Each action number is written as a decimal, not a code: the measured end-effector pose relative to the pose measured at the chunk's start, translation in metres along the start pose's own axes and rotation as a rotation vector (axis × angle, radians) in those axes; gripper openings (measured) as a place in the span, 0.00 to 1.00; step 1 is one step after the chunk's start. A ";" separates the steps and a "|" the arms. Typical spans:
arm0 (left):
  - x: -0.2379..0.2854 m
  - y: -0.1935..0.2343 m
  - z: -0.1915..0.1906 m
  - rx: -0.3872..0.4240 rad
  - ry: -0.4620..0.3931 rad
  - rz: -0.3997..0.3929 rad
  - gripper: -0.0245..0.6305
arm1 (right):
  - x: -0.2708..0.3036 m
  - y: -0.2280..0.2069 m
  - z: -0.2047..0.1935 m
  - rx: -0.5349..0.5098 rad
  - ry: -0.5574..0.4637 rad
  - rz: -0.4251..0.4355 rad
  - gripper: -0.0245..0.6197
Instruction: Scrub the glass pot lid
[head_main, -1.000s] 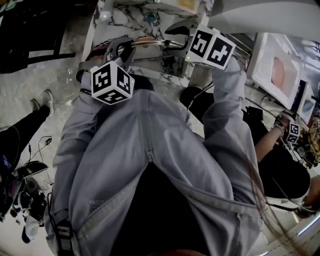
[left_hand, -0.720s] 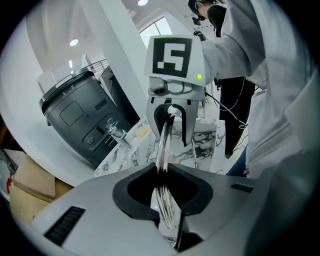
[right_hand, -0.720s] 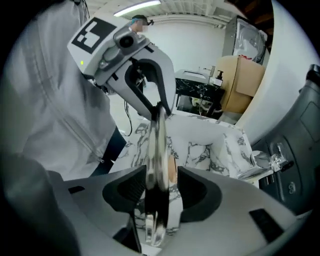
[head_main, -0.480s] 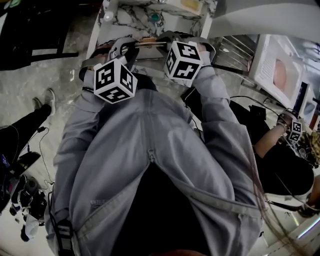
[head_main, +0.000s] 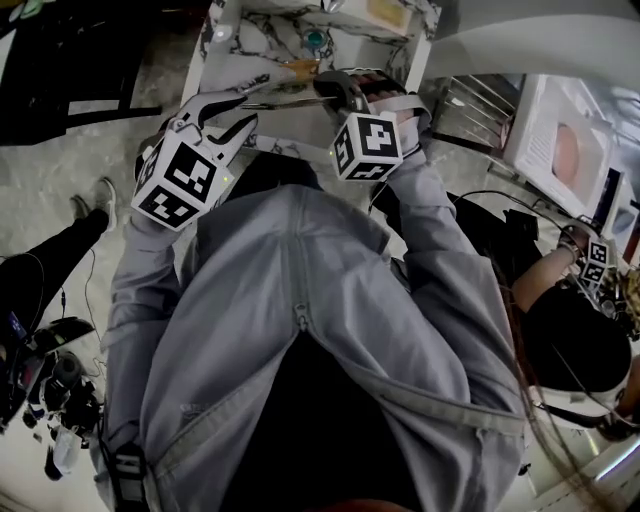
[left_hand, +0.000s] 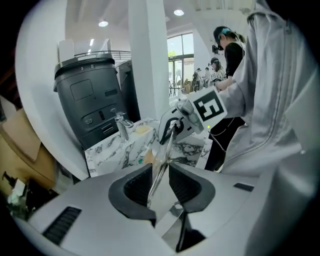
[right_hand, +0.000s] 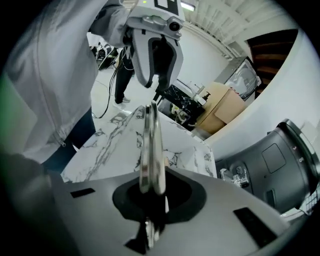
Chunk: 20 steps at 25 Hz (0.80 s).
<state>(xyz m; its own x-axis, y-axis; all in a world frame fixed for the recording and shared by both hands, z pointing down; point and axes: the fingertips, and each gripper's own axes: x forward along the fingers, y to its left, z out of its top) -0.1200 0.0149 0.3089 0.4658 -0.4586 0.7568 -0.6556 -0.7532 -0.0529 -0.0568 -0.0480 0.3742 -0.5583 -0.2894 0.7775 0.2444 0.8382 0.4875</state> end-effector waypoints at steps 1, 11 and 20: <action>-0.005 0.004 0.000 -0.026 -0.012 -0.006 0.21 | 0.002 -0.003 -0.003 -0.011 0.005 -0.027 0.10; 0.013 0.074 0.025 -0.265 -0.175 -0.112 0.22 | 0.024 -0.011 -0.030 0.020 -0.011 -0.213 0.10; 0.141 0.088 0.051 -0.372 -0.178 -0.435 0.40 | 0.028 0.010 -0.035 -0.050 -0.044 -0.262 0.10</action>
<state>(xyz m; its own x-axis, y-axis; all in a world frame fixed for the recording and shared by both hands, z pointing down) -0.0816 -0.1407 0.3775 0.8092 -0.2411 0.5357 -0.5316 -0.6885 0.4933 -0.0428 -0.0641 0.4146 -0.6411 -0.4724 0.6048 0.1251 0.7133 0.6896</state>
